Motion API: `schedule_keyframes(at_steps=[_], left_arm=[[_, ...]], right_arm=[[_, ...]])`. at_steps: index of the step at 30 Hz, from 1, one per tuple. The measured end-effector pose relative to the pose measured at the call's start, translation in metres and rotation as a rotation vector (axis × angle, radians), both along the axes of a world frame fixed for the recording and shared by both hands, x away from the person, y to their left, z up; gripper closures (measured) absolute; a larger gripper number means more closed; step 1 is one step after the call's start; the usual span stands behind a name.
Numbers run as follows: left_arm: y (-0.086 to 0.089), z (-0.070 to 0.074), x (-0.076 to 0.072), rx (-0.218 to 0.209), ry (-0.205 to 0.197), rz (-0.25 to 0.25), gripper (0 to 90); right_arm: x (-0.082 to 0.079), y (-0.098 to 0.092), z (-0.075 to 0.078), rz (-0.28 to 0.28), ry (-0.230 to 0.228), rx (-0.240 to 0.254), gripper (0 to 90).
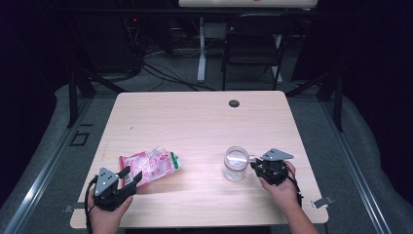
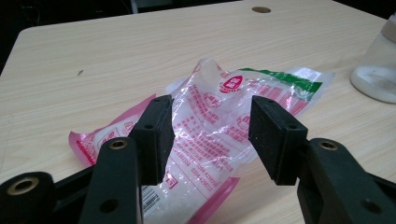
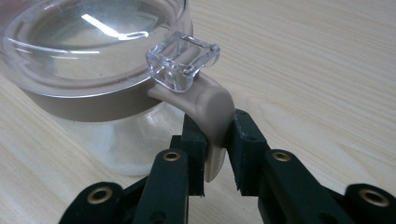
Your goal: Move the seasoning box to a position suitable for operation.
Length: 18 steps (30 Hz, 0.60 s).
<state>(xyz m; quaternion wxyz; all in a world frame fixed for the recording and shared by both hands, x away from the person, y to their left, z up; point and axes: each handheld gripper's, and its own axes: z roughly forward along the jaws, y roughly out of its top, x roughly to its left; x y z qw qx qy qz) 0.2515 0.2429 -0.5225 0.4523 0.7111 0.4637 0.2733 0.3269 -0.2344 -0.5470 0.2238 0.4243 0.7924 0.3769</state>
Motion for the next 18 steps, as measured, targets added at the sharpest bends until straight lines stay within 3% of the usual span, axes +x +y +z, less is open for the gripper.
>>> schedule_keyframes(at_steps=[5, 18], left_arm=[[-0.005, 0.001, 0.000, -0.003, -0.006, -0.017, 50.0], [-0.034, 0.001, 0.006, 0.027, -0.015, -0.125, 49.3]], right_arm=[[-0.003, 0.001, 0.001, 0.015, 0.003, -0.008, 77.1], [-0.022, 0.015, 0.001, 0.081, 0.005, -0.013, 77.0]])
